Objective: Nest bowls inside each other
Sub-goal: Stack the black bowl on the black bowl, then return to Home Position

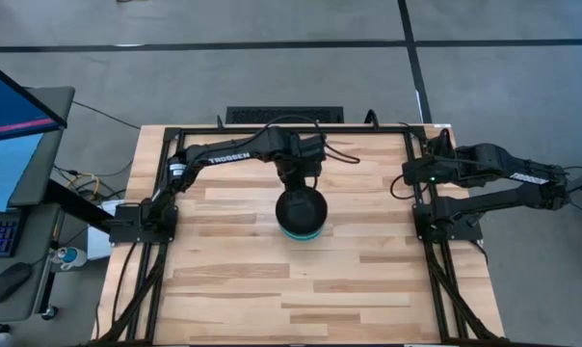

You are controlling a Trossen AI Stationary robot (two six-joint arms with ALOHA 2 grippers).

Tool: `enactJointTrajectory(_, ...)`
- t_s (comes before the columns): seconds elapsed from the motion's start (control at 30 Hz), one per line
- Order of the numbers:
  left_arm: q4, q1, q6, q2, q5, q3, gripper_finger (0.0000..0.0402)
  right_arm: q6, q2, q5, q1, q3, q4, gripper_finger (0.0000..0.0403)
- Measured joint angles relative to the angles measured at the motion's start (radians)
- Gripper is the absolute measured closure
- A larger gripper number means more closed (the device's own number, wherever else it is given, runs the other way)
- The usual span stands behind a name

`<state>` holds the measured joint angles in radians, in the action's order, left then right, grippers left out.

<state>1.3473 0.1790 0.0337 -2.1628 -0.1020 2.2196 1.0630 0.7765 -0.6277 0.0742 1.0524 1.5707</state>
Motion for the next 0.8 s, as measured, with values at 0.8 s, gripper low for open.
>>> enactJointTrajectory(0.8, -0.317, -0.056, 0.012, 0.087, 0.009, -0.090, 0.0352, -0.049, 0.000, -0.109, -0.008, 0.000, -0.008, 0.0097)
